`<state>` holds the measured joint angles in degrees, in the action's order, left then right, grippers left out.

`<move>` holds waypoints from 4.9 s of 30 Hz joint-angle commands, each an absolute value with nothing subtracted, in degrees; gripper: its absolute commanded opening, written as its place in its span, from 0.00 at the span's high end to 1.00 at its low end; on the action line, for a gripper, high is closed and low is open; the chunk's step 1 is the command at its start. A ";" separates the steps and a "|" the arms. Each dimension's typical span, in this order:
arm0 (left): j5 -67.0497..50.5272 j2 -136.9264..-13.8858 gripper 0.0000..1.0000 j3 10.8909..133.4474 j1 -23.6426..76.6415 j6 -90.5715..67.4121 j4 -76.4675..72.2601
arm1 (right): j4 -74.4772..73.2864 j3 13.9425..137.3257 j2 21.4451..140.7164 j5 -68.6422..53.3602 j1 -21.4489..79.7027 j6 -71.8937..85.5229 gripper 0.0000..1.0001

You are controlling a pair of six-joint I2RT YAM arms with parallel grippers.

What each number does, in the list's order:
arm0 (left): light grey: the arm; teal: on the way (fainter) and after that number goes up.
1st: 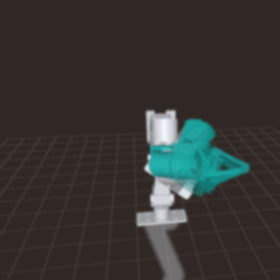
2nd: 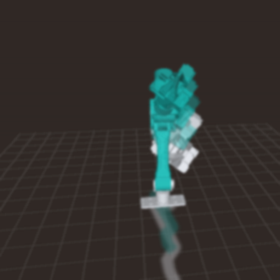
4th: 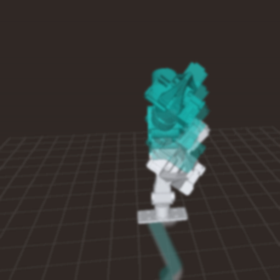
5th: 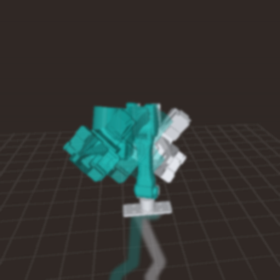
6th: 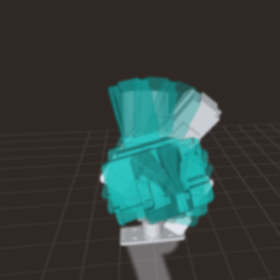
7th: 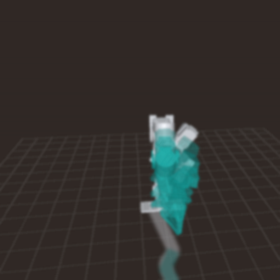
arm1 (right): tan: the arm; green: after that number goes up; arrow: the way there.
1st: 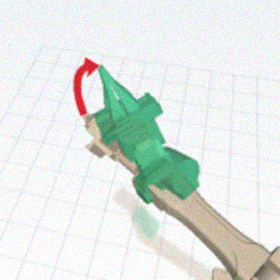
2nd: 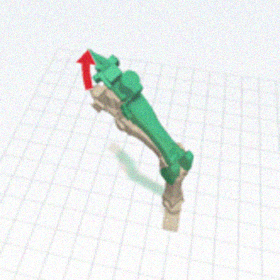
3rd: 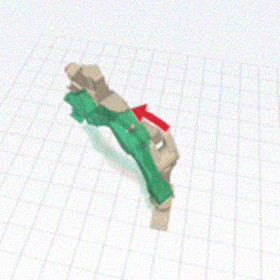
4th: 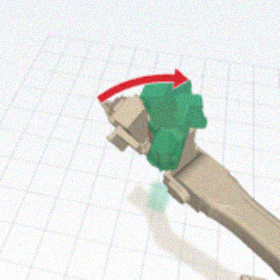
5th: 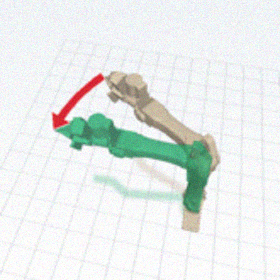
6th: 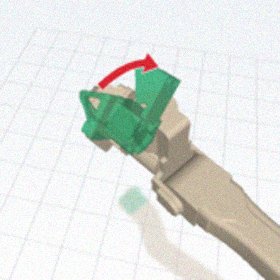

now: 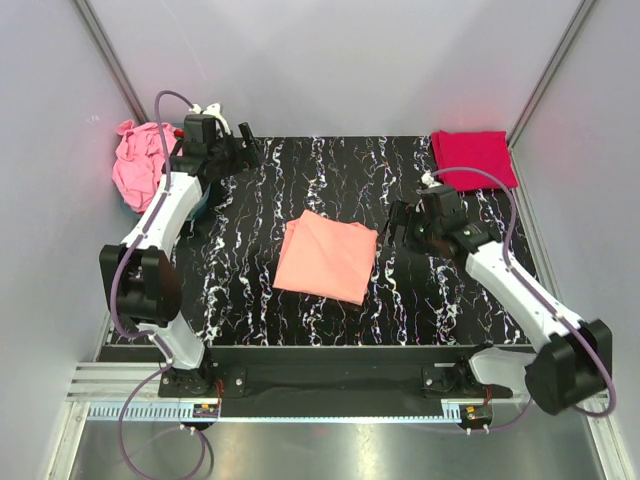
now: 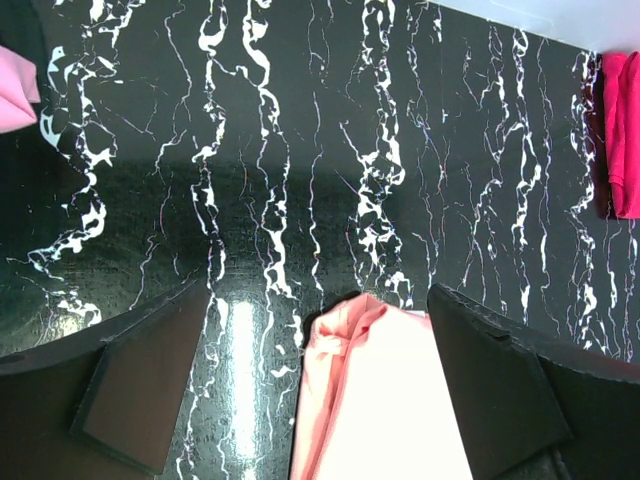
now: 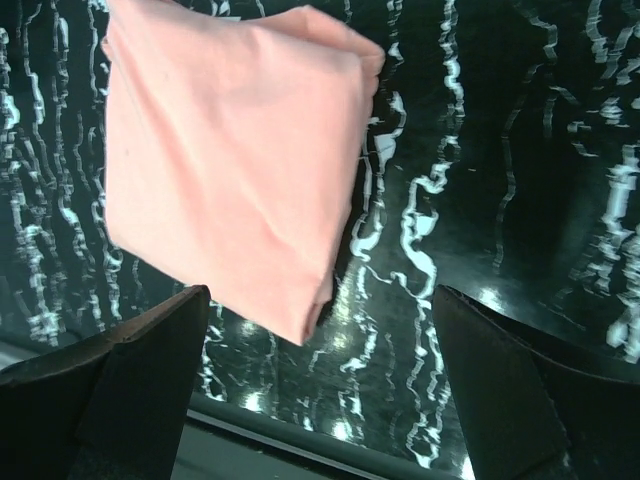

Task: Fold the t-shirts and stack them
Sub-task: Neatly place the folded tshirt to the corner

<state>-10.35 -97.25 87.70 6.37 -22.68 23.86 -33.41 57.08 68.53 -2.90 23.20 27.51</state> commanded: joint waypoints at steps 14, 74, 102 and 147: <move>-13.09 -97.29 0.01 87.63 6.15 -21.62 20.92 | -9.06 60.29 102.46 -30.76 14.41 38.58 0.07; -25.49 -111.62 0.16 98.44 11.25 -19.69 32.08 | -40.87 95.44 113.99 25.30 9.32 7.03 1.00; -29.35 -111.97 0.17 98.35 10.55 -21.53 31.38 | -28.83 139.21 137.28 34.98 -3.24 -16.00 1.00; -32.70 -115.58 0.18 97.91 14.50 -22.68 30.41 | 12.13 142.30 152.16 13.71 -16.70 -0.35 0.00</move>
<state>-31.79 -115.96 95.90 14.26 -23.53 31.59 7.18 143.28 159.13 16.82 -17.41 -3.03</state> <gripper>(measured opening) 0.820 0.994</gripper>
